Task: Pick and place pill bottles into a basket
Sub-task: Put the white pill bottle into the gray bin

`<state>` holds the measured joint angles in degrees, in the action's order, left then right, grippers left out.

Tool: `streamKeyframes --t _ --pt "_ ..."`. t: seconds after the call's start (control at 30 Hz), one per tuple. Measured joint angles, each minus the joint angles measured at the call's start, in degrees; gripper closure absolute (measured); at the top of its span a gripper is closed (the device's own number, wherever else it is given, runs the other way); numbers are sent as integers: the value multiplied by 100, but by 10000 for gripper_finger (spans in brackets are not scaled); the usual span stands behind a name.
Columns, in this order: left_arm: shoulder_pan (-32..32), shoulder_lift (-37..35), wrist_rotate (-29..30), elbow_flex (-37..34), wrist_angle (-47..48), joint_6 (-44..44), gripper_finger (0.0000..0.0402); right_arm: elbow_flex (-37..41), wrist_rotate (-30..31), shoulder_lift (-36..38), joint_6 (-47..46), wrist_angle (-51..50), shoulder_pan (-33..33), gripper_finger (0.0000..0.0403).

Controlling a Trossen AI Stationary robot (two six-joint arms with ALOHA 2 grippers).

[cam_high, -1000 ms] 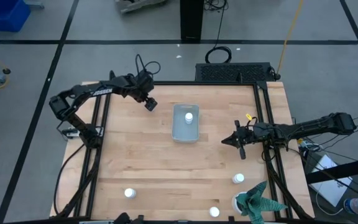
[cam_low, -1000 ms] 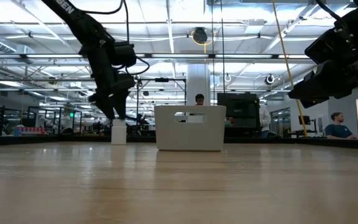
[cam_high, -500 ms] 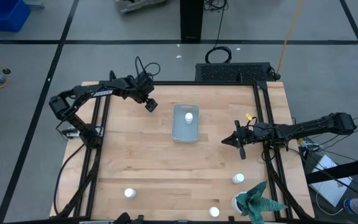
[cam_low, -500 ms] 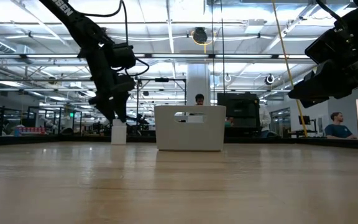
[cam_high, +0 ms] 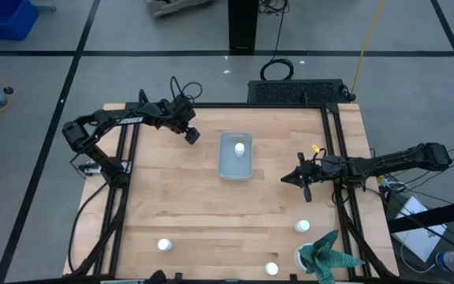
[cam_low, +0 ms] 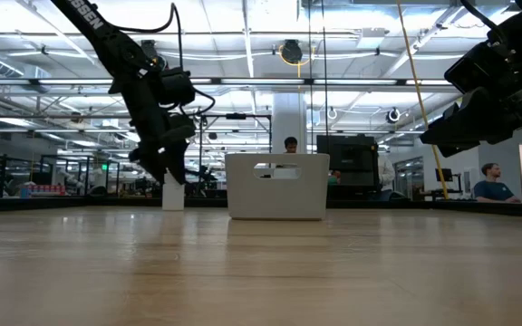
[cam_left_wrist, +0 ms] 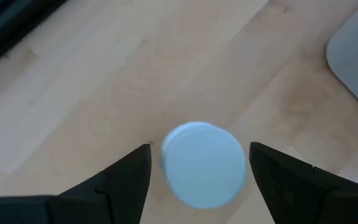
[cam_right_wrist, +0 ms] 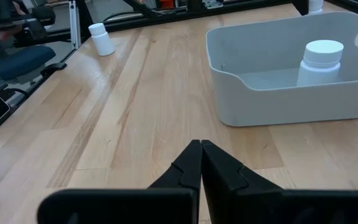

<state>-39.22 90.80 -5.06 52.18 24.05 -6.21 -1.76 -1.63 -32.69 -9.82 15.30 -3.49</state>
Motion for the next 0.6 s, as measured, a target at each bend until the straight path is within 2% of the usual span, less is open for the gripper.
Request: streamKeyframes --t 0.17,0.47,0.6 --pt "-1 0 58 2 16 7 135 0 0 0 0 -1 0 398" --pt "11 0 20 8 32 35 213 0 3 0 2 -43 0 399" --pt "125 -10 -32 17 -67 225 231 0 7 0 2 -43 0 399"
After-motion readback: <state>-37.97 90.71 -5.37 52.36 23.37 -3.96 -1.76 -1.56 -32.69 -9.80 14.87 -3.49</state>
